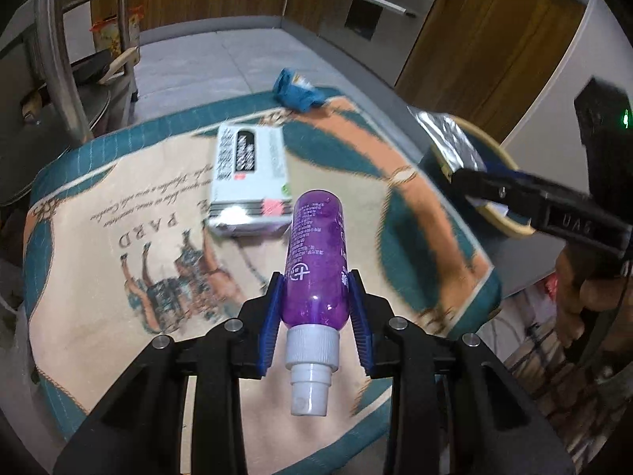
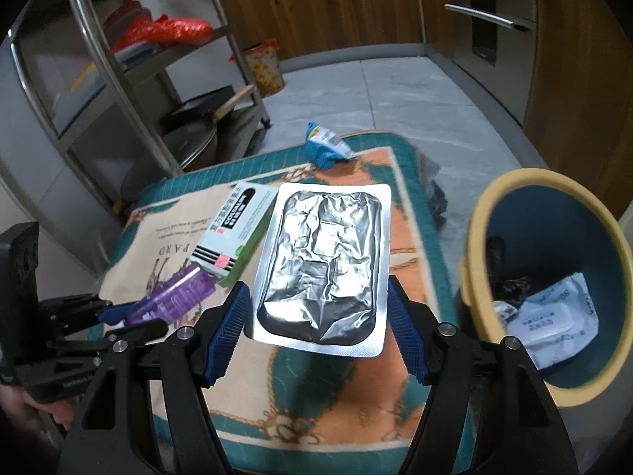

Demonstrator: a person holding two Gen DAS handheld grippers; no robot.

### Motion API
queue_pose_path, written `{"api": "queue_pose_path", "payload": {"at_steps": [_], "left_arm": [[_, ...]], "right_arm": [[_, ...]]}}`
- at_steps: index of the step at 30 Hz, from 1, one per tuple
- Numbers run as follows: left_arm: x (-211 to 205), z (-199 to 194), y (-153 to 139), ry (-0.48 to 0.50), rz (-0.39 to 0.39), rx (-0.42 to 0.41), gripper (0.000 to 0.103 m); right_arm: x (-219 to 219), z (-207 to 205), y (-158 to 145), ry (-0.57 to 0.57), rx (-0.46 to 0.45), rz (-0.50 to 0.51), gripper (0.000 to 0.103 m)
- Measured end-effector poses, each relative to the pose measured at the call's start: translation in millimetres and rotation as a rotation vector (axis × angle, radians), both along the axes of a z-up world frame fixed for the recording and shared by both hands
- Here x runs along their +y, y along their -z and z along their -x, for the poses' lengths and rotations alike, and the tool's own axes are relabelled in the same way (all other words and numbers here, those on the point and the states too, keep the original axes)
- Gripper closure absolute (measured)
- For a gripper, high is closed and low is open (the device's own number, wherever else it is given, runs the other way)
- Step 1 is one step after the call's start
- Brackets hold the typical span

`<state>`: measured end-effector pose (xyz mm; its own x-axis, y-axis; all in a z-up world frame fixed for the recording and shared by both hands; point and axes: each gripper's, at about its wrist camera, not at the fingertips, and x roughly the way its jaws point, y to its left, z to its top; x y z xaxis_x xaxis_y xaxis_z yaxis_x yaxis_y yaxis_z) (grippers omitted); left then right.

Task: Collect trash
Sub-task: 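Carry the purple bottle and foil pack over the bin with both grippers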

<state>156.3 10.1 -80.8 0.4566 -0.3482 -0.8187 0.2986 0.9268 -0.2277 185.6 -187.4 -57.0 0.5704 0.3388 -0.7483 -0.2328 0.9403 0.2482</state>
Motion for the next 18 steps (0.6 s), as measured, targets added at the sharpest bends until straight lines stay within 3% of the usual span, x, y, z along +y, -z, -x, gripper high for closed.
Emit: {"api": "queue_pose_path", "payload": {"at_steps": [6, 18], "left_arm": [[-25.6, -6.7, -25.6, 0.029, 0.089, -0.053, 0.071], [-104.2, -30.9, -41.3, 0.136, 0.122, -0.076, 0.071]], "right_arm": [[-34.4, 11.3, -10.6, 0.059, -0.034, -0.006, 0.033], [-117.4, 28.9, -12.5, 0.218, -0.066, 0.005, 0.033]]}}
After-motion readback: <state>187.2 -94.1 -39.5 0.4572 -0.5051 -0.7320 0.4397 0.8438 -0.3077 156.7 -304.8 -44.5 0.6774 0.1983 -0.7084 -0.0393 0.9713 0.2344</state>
